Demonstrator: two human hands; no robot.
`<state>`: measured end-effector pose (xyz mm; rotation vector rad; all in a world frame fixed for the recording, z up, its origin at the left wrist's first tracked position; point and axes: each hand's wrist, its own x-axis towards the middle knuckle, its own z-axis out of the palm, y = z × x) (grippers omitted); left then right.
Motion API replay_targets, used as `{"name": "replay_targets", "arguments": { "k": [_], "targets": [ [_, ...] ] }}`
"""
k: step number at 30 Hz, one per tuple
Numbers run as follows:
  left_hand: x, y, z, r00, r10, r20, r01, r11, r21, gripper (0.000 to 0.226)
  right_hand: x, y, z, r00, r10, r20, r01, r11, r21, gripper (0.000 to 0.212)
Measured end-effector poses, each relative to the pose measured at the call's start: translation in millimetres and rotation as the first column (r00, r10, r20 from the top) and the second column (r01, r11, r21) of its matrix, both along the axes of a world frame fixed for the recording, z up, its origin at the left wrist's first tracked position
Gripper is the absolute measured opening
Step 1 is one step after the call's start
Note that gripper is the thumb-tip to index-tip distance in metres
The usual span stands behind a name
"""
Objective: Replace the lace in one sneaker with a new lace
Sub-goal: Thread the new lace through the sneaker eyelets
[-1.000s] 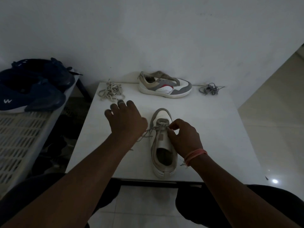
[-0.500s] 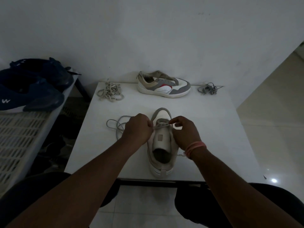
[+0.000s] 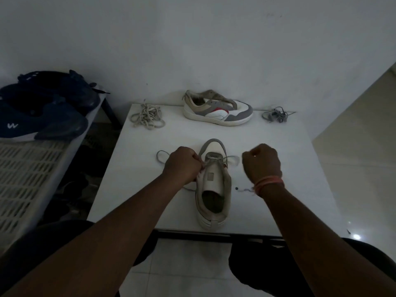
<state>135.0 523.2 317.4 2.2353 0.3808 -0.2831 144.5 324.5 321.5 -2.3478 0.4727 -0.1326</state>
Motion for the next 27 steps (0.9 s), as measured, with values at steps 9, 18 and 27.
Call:
{"name": "replay_targets", "arguments": {
  "k": [9,18,27],
  "targets": [
    [-2.5,0.0,-0.8,0.999,-0.044,0.016,0.043,0.998,0.042,0.004,-23.4,44.8,-13.2,0.861,0.506,-0.045,-0.47,0.761,-0.447,0.023],
    [-2.7,-1.2,-3.4,0.999,-0.023,0.027,0.022,0.999,0.036,0.007,-7.7,7.1,7.0,0.998,-0.055,0.02,0.057,0.995,-0.085,0.039],
    [0.3,0.6,-8.0,1.0,-0.002,0.004,0.002,1.0,0.003,0.006,-23.0,42.0,-2.2,0.928,0.37,-0.036,-0.34,0.806,-0.485,0.023]
  ]
}}
